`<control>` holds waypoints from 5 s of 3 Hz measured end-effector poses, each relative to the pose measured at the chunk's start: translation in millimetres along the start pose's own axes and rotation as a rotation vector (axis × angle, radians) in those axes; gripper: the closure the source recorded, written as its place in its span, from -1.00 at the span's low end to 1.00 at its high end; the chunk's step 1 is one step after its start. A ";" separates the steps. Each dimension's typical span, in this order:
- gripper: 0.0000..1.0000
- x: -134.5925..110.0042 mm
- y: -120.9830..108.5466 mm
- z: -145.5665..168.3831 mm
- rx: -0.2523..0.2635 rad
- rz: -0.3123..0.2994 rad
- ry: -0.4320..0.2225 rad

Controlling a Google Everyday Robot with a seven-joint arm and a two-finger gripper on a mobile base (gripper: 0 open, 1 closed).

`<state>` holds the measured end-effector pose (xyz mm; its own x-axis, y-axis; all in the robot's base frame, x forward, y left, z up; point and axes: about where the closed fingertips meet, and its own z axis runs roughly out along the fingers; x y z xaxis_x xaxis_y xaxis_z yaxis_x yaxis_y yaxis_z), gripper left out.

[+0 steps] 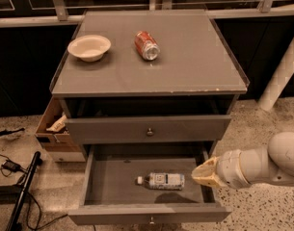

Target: Pick blue plastic bottle from middle drawer and place on counter

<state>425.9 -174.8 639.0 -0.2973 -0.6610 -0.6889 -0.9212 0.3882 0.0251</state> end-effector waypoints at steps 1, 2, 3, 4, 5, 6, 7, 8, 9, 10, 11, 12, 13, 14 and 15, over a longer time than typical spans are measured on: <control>1.00 13.0 -4.5 16.8 0.030 -0.047 -0.007; 1.00 20.3 -13.7 48.5 0.051 -0.126 -0.054; 1.00 25.0 -25.8 89.8 0.039 -0.195 -0.102; 0.53 39.8 -35.6 142.4 -0.002 -0.228 -0.121; 0.61 39.9 -35.6 142.4 -0.002 -0.228 -0.121; 1.00 53.0 -38.7 144.1 0.023 -0.238 -0.105; 0.69 62.2 -43.3 152.4 0.037 -0.249 -0.100; 0.24 66.7 -46.7 160.5 0.041 -0.261 -0.094; -0.12 70.0 -49.7 170.9 0.036 -0.270 -0.088; -0.20 73.0 -52.1 180.6 0.030 -0.281 -0.085; -0.18 79.0 -55.0 192.4 0.026 -0.293 -0.093; -0.21 86.3 -62.3 214.2 0.015 -0.296 -0.109; -0.26 89.4 -68.9 231.7 0.006 -0.298 -0.117; -0.34 89.7 -76.2 249.8 -0.016 -0.319 -0.106; 0.20 93.6 -74.9 270.5 -0.069 -0.361 -0.064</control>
Offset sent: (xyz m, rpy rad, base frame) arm 0.0352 0.0255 -0.0866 0.0264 -0.2382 0.1096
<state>534.9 -92.0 376.7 0.0644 -0.7052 -0.7061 -0.9793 0.0915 -0.1806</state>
